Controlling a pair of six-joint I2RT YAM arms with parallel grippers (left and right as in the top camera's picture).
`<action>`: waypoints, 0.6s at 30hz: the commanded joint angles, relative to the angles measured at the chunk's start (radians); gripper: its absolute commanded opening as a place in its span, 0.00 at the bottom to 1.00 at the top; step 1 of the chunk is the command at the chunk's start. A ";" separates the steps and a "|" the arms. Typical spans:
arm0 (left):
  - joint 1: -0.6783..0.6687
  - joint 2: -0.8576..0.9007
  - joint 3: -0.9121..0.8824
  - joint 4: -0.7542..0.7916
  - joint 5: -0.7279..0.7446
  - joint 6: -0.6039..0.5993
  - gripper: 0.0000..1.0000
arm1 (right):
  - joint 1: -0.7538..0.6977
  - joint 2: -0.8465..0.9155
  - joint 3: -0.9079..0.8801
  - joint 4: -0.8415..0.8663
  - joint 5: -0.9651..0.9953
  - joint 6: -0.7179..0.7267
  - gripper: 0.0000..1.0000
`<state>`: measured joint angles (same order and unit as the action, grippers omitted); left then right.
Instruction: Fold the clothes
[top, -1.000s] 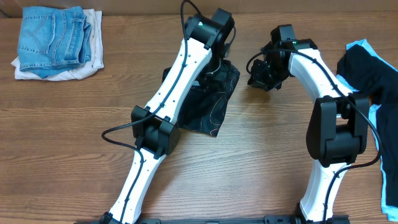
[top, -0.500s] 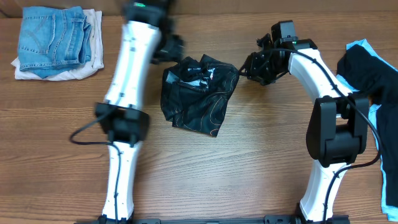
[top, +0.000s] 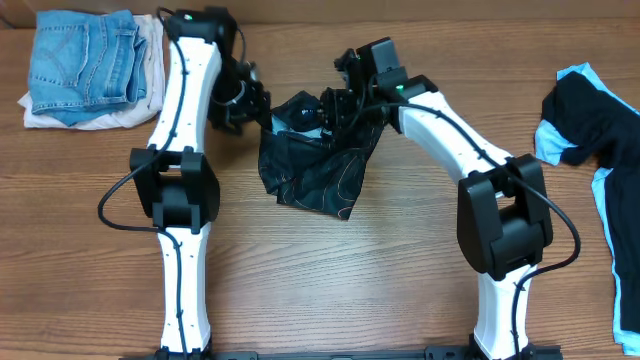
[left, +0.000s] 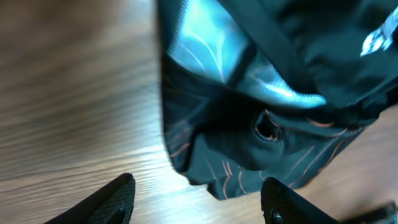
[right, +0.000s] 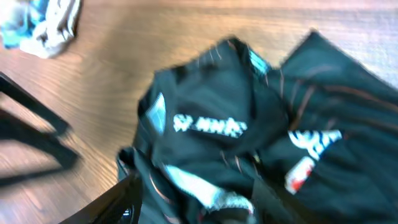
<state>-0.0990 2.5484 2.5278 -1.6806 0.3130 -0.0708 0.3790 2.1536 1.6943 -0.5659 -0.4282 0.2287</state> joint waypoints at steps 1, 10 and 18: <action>-0.002 -0.029 -0.064 0.016 0.078 0.061 0.68 | -0.021 0.007 0.009 0.047 0.032 0.042 0.61; -0.005 -0.029 -0.164 0.101 0.168 0.094 0.68 | -0.027 0.018 0.009 0.091 0.124 0.037 0.62; -0.047 -0.029 -0.215 0.169 0.212 0.094 0.66 | -0.027 0.066 0.009 0.093 0.105 0.065 0.61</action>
<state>-0.1158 2.5481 2.3291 -1.5280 0.4793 0.0036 0.3496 2.1803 1.6943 -0.4755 -0.3241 0.2691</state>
